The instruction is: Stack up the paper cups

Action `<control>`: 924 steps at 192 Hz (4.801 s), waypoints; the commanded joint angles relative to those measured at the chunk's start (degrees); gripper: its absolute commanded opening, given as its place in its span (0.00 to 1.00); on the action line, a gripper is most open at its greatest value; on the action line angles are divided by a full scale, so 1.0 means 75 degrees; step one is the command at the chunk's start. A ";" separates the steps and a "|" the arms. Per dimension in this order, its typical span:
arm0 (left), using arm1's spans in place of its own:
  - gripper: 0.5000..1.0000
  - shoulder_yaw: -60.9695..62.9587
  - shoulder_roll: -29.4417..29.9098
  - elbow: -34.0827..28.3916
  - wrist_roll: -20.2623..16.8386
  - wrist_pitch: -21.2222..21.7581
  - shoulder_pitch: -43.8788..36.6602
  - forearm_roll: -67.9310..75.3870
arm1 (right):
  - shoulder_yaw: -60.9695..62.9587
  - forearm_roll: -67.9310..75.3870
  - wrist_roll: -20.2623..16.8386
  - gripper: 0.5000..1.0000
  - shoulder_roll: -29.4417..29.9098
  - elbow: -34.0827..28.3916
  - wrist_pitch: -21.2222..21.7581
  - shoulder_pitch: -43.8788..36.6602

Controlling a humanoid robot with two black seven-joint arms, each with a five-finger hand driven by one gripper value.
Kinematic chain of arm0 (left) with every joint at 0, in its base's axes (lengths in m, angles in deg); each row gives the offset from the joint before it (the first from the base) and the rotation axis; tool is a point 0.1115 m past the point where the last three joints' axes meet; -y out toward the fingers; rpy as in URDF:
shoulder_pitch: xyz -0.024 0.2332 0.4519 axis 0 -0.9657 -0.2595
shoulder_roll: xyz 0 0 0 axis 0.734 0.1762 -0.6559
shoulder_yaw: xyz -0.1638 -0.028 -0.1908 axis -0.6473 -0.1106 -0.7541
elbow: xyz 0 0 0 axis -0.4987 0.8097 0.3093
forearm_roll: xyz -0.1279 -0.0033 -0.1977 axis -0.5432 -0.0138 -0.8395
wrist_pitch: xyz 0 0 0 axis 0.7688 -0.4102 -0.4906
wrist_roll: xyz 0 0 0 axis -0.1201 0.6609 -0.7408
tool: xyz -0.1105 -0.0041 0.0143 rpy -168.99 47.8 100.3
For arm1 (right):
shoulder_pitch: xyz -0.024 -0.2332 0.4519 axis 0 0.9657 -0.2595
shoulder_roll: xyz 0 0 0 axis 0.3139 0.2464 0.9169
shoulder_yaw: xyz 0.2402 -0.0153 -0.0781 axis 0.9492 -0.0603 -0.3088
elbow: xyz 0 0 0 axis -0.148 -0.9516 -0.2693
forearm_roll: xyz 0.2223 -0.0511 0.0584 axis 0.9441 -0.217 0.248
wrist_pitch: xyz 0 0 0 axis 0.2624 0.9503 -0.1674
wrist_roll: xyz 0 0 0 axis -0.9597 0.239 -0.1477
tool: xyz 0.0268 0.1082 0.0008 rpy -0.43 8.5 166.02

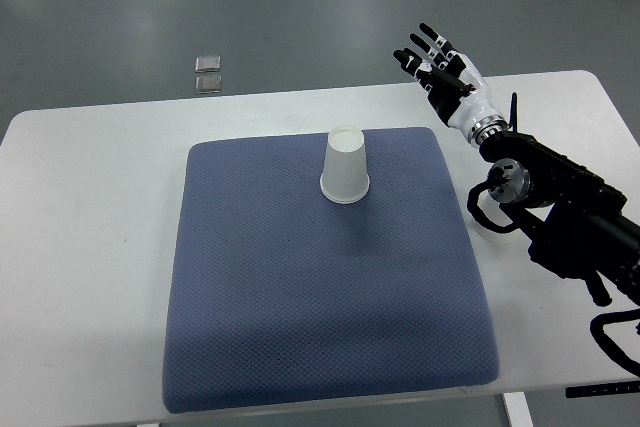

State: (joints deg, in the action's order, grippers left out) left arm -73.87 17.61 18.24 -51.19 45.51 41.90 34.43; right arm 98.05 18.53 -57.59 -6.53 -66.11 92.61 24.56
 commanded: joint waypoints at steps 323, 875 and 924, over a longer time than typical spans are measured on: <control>1.00 0.0029 0.0000 -0.0038 0.0000 0.0000 0.0000 -0.0012 | -0.0867 -0.0680 -0.0129 0.83 -0.1125 -0.0156 -0.0427 -0.1003; 1.00 0.0029 0.0000 -0.0038 0.0000 0.0000 0.0000 -0.0012 | -0.5297 -1.1766 -0.0129 0.32 -0.4477 -0.3133 0.0487 -0.1659; 1.00 0.0029 0.0000 -0.0027 0.0000 0.0000 0.0000 -0.0012 | -0.5285 -1.1754 -0.0129 0.32 -0.4477 -0.3121 0.0511 -0.1718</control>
State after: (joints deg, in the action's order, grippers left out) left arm -73.65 17.61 18.00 -51.19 45.50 41.90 34.34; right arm 58.32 -69.69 -58.57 -40.10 -89.52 96.48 11.91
